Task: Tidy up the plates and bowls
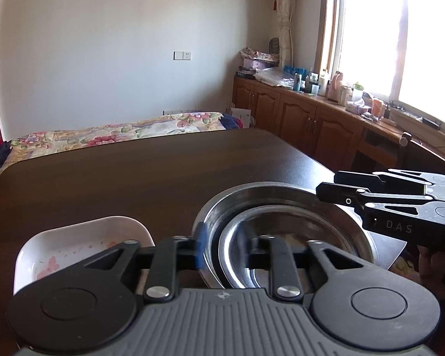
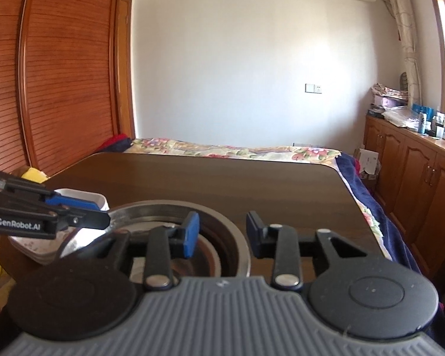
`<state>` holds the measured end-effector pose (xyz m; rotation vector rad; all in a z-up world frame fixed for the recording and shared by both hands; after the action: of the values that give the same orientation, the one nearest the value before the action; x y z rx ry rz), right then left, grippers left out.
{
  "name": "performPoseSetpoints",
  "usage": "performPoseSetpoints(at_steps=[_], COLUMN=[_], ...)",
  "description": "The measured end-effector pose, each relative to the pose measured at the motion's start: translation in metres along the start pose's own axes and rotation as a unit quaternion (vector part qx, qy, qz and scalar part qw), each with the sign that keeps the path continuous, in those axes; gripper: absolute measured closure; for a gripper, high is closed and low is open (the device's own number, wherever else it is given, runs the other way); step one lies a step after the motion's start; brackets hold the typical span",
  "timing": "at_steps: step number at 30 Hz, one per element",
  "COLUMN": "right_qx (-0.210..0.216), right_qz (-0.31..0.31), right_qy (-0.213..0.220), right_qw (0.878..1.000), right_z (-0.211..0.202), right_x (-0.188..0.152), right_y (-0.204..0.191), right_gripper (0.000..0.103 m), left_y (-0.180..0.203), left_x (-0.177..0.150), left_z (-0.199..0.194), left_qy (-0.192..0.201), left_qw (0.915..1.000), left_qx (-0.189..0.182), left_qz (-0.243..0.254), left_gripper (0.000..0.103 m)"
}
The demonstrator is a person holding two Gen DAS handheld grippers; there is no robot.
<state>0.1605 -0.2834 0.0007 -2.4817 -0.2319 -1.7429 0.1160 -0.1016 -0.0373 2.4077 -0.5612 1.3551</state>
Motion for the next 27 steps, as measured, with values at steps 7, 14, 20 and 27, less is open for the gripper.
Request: performPoseSetpoints(at_steps=[7,14,20,27], right_qx=[-0.006,-0.014,-0.004,0.012], right_qz=[0.001,0.000,0.026,0.047], right_qy=[0.008,0.019,0.015,0.016], right_qw=[1.000,1.000,1.000,0.999], right_z=[0.001,0.003,0.007,0.006], right_x=[-0.009,-0.019,-0.029,-0.037], right_y=[0.003,0.001,0.002,-0.002], right_gripper=[0.048,0.024,0.022,0.022], left_y=[0.001,0.002,0.001,0.008], left_x=[-0.002,-0.009,-0.015,-0.023], left_z=[-0.004,-0.005,-0.002,-0.001], left_qy=[0.030,0.056,0.058,0.052], left_qw=[0.9993,0.9978,0.9977,0.9981], left_qx=[0.019,0.033,0.035,0.033], left_qz=[0.010,0.015,0.005,0.009], left_gripper=[0.035,0.012,0.012,0.012])
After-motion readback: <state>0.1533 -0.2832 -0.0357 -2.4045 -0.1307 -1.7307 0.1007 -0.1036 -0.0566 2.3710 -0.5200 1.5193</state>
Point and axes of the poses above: each gripper's, at about its wrist camera, not at the fingertips, and z roughly the way its jaws point, y to its right, x to its top, the point moved 8 cm from there along z, roughly the way its jaws point, and after that the axes turned 1 degree about -x, right-handed, at the moved point
